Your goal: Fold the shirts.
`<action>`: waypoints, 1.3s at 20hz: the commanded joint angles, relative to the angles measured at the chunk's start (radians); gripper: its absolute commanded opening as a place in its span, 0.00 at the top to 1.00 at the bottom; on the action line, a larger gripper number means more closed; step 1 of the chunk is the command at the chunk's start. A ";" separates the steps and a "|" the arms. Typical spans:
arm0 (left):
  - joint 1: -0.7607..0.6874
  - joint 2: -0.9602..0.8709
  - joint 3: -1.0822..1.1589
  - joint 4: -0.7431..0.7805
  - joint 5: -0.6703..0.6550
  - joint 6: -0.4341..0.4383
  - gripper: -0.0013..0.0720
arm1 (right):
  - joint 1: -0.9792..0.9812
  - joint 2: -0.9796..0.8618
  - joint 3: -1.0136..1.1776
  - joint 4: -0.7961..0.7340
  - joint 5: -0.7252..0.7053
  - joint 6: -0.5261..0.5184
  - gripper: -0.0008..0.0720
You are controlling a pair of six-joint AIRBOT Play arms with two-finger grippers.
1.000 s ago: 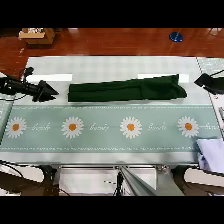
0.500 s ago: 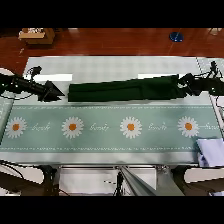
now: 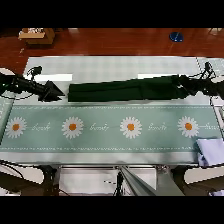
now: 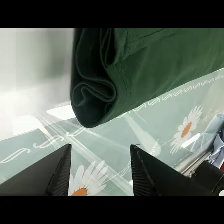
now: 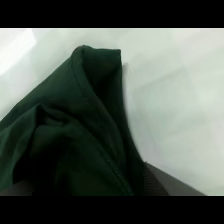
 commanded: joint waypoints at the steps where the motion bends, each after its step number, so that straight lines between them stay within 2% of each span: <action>1: -0.001 0.000 0.001 0.000 0.005 0.000 0.39 | 0.011 -0.009 0.000 -0.090 0.007 0.035 0.23; 2: -0.001 0.000 0.001 0.000 0.010 0.000 0.39 | 0.023 -0.017 0.000 -0.090 0.022 0.034 0.33; 3: -0.001 0.000 0.001 0.000 0.013 0.000 0.39 | 0.037 -0.025 0.000 -0.089 0.035 0.028 0.38; 6: -0.001 0.000 0.001 -0.023 0.017 0.000 0.39 | 0.095 -0.054 0.000 -0.087 0.076 -0.019 0.42; 7: -0.001 0.000 0.001 -0.030 0.019 0.000 0.39 | 0.112 -0.060 0.000 -0.087 0.079 -0.022 0.47; 9: -0.001 0.000 0.001 -0.034 0.019 0.000 0.39 | 0.128 -0.061 0.001 -0.086 0.073 -0.023 0.81; 10: -0.001 0.000 0.001 -0.034 0.019 0.000 0.39 | 0.127 -0.056 0.008 -0.086 0.080 -0.023 0.94; 11: -0.001 0.001 0.001 -0.034 0.019 0.000 0.39 | 0.122 -0.048 0.019 -0.087 0.096 -0.023 0.95; 13: -0.001 0.001 0.001 -0.049 0.019 0.000 0.63 | 0.109 -0.008 0.048 -0.088 0.126 -0.039 0.95; 14: -0.001 0.003 0.001 -0.079 0.019 0.005 0.70 | 0.104 0.024 0.064 -0.090 0.143 -0.053 0.95; 15: -0.001 0.005 0.001 -0.137 0.016 0.032 0.87 | 0.100 0.058 0.078 -0.091 0.158 -0.064 0.95; 16: -0.001 0.007 0.001 -0.212 0.011 0.061 0.95 | 0.100 0.098 0.089 -0.095 0.166 -0.065 0.95; 19: -0.029 0.023 0.001 -0.453 0.011 0.102 0.96 | 0.101 0.210 0.095 -0.097 0.178 -0.063 0.95; 21: -0.076 0.037 0.001 -0.552 0.013 0.117 0.96 | 0.101 0.267 0.094 -0.098 0.217 -0.063 0.95; 24: -0.196 0.047 0.001 -0.585 0.031 0.139 0.96 | 0.101 0.328 0.094 -0.098 0.305 -0.058 0.95; 26: -0.299 0.045 0.001 -0.584 0.089 0.140 0.96 | 0.101 0.361 0.094 -0.098 0.357 -0.052 0.95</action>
